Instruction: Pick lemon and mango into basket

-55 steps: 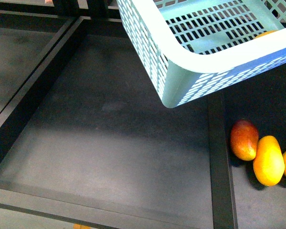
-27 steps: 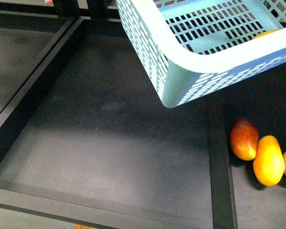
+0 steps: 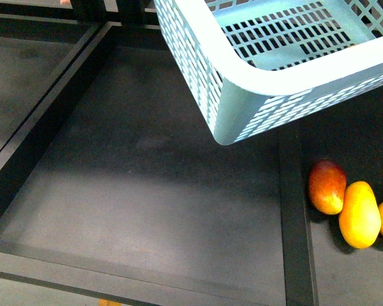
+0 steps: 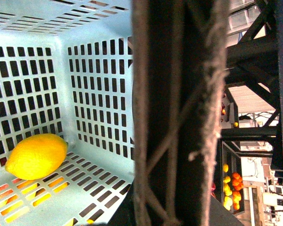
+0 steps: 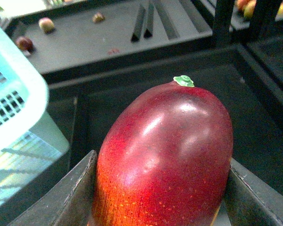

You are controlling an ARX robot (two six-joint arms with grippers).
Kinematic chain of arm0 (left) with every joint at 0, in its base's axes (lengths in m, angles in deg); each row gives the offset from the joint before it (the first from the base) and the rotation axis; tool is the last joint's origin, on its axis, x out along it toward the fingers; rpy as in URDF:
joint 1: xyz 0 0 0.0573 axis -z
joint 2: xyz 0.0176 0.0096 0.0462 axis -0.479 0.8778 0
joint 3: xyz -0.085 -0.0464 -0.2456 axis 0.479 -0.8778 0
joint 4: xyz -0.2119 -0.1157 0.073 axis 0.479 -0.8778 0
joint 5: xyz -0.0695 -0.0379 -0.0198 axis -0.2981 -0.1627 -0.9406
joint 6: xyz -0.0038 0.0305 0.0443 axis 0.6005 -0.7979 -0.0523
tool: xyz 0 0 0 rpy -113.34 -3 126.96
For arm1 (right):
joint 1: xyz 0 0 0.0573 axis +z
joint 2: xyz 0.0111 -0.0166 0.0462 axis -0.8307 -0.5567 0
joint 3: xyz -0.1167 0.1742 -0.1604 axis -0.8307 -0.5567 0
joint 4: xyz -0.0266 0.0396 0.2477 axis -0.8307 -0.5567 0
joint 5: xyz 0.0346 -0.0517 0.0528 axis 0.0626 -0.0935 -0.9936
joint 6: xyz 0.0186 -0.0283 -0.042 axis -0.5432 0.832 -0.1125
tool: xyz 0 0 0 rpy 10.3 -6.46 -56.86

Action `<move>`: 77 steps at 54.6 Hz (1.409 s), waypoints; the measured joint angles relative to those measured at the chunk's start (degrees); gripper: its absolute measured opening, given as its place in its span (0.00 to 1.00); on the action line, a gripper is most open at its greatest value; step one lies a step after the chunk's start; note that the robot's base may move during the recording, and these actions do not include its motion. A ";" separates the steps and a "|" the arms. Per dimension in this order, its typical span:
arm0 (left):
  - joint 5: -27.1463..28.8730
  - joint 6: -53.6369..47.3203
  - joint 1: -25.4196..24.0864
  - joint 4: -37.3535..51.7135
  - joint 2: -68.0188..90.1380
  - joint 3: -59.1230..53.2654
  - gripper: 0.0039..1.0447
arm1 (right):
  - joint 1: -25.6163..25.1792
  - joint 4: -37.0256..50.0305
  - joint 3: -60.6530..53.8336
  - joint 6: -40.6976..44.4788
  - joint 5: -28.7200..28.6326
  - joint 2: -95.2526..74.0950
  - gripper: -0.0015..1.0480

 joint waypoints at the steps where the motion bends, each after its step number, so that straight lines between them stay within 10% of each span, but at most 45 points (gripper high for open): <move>1: -0.04 0.00 0.00 0.00 0.00 0.00 0.04 | 1.22 -0.44 0.39 -0.59 1.09 1.99 0.62; 20: -0.02 -0.02 0.00 0.00 0.00 0.00 0.04 | 33.18 7.58 5.05 -5.95 26.60 2.21 0.62; 33: 0.24 -1.31 -0.09 -0.02 0.00 0.00 0.04 | 43.54 14.58 7.85 -2.49 37.83 -6.08 0.62; 77: -0.02 -1.29 -0.20 -0.07 0.66 0.00 0.04 | 37.33 19.04 11.52 -26.51 31.69 -20.83 0.61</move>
